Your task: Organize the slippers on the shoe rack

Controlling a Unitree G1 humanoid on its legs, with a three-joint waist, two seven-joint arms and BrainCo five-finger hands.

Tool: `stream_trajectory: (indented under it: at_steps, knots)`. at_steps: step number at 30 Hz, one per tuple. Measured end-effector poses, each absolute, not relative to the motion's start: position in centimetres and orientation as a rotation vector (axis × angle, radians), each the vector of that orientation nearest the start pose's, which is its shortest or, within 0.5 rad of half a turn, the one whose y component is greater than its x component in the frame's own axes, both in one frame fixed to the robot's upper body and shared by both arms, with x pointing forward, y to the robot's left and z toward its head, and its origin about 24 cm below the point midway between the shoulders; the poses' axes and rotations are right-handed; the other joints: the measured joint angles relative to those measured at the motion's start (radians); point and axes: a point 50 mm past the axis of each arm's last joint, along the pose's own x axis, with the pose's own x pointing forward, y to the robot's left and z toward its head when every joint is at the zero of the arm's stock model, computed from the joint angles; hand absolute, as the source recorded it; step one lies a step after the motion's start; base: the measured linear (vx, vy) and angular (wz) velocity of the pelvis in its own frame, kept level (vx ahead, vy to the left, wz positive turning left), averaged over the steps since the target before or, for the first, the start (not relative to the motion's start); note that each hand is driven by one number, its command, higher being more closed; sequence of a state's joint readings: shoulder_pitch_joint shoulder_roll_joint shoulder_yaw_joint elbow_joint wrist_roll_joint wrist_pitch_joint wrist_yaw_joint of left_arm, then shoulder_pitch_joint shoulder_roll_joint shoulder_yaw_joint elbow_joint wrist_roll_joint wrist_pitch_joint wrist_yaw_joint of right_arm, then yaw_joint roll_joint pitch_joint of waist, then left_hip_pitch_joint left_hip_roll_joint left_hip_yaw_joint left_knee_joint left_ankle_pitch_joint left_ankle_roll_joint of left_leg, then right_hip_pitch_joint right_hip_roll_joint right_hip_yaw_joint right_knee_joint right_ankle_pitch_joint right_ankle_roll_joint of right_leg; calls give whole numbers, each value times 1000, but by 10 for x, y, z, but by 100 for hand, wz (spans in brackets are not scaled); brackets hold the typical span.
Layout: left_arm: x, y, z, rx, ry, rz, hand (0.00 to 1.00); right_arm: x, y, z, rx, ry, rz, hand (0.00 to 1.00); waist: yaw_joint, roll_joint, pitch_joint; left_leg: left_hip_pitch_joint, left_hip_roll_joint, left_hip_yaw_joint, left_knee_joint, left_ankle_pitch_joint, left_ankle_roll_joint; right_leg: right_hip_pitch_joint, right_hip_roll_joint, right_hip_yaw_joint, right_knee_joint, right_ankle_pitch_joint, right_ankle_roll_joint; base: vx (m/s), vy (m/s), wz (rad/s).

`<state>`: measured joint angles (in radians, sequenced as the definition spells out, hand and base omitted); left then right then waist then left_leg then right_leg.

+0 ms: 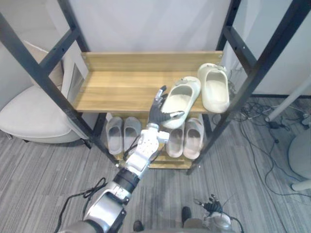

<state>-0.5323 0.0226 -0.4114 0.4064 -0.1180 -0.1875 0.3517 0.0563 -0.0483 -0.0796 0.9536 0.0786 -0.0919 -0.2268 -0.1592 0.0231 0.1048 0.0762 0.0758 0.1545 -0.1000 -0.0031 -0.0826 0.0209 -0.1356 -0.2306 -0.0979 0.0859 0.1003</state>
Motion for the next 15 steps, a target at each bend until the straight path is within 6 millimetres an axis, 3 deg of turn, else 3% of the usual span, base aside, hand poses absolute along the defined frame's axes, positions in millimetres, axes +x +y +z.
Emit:
stream_trajectory:
  at_steps: [15]
  knots:
    - [325, 38, 110, 13, -275, -144, 0, 127, -195, -145, -24, 914, -406, 0, -3, -2, 2, 1, 4, 14, 0, -6, -5, -6, 3, 11, 0, -1, 0, -3, -3, -1]
